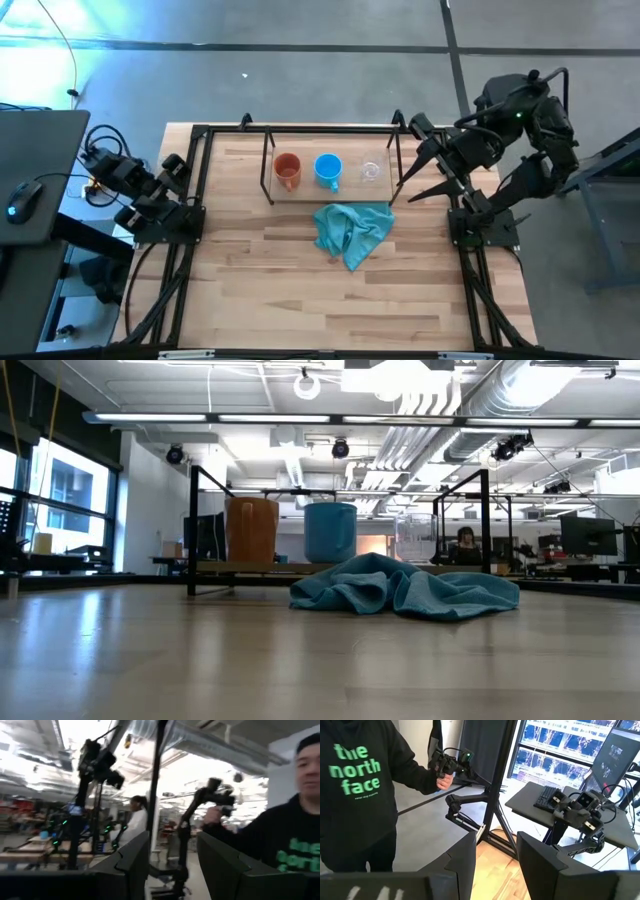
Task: Stack small to large cups/mugs on shelf
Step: Return to Home Position
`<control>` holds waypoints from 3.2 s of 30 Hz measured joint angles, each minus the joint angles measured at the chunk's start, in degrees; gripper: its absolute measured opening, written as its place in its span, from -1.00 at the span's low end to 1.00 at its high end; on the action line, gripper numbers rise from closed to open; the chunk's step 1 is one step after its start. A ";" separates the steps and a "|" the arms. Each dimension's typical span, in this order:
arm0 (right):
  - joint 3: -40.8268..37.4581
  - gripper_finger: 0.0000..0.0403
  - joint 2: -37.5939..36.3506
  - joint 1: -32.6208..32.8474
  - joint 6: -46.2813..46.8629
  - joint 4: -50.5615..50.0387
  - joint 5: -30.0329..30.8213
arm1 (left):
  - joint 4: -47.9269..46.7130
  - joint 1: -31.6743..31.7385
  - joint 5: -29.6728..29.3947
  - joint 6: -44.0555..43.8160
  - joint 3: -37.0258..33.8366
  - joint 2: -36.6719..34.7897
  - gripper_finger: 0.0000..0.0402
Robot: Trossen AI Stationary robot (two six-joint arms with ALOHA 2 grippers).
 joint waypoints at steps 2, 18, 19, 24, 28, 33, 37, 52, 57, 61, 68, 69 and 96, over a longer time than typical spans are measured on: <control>0.00 -0.33 0.00 0.00 -0.09 -0.03 0.00 | 2.44 0.01 -0.18 0.68 -1.13 0.01 -0.23; 0.00 -0.33 1.88 0.00 -0.97 0.11 0.02 | 19.54 -0.02 6.23 1.76 -12.67 -0.01 -0.23; 0.00 -0.33 1.94 0.00 -0.97 0.22 0.00 | 19.62 -0.02 6.48 1.12 -13.32 -0.01 -0.23; 0.00 -0.33 2.12 0.00 0.15 1.19 -0.26 | 22.68 -0.01 7.64 -1.42 -16.45 -0.01 -0.23; 0.00 -0.33 2.19 0.00 0.60 1.89 -0.30 | 26.47 -0.02 7.98 -1.65 -19.39 -0.01 -0.23; 0.00 -0.33 2.19 0.02 1.30 2.46 -0.46 | 34.70 0.00 9.21 -2.92 -25.13 -0.01 -0.23; 0.00 -0.33 2.19 0.02 1.96 2.66 -0.46 | 41.43 -0.01 9.37 -3.85 -29.67 -0.01 -0.23; 0.00 -0.33 2.29 0.00 1.63 4.07 -0.44 | 36.93 0.03 14.82 -2.91 -31.12 0.00 -0.23; 0.00 -0.33 2.30 -1.19 2.03 4.73 -0.42 | 37.42 0.03 13.25 3.67 -31.11 0.01 -0.23; 0.00 -0.33 2.76 -2.27 3.12 4.79 -0.42 | 37.93 0.05 12.26 10.45 -31.11 -0.01 -0.23; 0.00 -0.33 5.52 -4.48 3.25 4.75 -3.25 | 33.58 0.05 7.45 9.83 -31.11 0.01 -0.23; 0.00 -0.33 6.03 -4.93 3.29 4.79 -3.34 | 33.28 0.05 5.00 8.77 -31.11 0.01 -0.23; 0.00 -0.33 11.22 -8.59 6.70 12.26 -8.59 | 29.63 35.78 31.52 -13.27 -31.11 -0.01 -0.23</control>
